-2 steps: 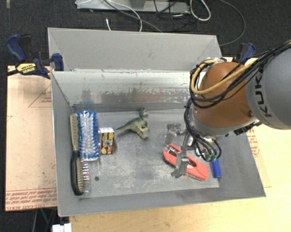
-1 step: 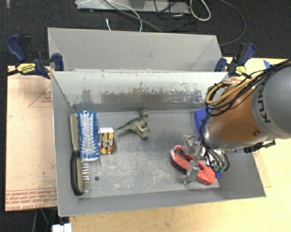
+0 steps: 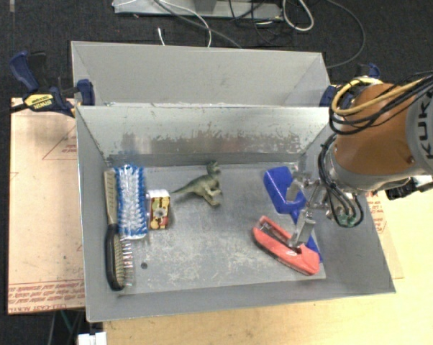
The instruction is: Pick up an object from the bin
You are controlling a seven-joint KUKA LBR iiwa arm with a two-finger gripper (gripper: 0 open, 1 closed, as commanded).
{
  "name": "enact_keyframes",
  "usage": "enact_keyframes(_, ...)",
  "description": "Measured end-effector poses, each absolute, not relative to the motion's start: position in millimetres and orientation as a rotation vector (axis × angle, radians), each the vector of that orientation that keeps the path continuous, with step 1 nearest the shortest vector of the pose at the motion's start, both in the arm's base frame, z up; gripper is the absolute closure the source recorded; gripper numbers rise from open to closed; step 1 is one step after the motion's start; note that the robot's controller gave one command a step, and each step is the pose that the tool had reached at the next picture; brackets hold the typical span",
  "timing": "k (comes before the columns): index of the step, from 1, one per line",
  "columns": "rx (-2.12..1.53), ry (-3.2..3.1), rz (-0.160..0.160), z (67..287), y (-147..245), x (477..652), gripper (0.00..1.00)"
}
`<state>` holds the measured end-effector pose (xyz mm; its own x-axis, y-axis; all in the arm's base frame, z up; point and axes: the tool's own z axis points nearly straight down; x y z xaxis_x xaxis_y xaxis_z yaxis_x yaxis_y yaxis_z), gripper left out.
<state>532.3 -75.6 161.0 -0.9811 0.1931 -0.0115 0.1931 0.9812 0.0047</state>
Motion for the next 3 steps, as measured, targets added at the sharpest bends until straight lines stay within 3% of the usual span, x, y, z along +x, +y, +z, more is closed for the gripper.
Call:
enact_keyframes(1, 0.508, 3.110, 0.007, 98, -70, 505.4, 0.00)
enact_keyframes(2, 0.447, 3.096, 0.008, 70, -87, 500.7, 0.00)
enact_keyframes(3, 0.655, 3.069, 0.008, 70, -75, 505.4, 1.00)
